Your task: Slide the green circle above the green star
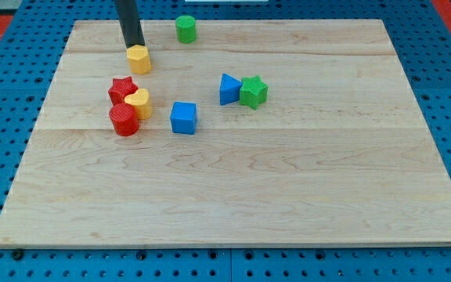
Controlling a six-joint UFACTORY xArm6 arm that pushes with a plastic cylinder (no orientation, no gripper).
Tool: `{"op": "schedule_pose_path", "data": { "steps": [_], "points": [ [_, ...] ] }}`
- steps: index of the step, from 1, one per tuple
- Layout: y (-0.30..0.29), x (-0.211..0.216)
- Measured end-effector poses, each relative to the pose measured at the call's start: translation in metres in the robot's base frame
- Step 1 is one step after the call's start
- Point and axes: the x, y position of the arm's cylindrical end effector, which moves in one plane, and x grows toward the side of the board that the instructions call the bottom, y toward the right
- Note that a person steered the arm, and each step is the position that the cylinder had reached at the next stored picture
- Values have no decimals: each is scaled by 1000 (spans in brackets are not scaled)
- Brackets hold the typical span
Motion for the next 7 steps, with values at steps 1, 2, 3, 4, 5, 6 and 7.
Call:
{"op": "schedule_pose_path", "data": {
  "steps": [1, 2, 3, 4, 5, 6, 7],
  "points": [
    [7, 20],
    [2, 79],
    [-20, 91],
    [-4, 58],
    [24, 5],
    [21, -71],
    [43, -59]
  ]
}}
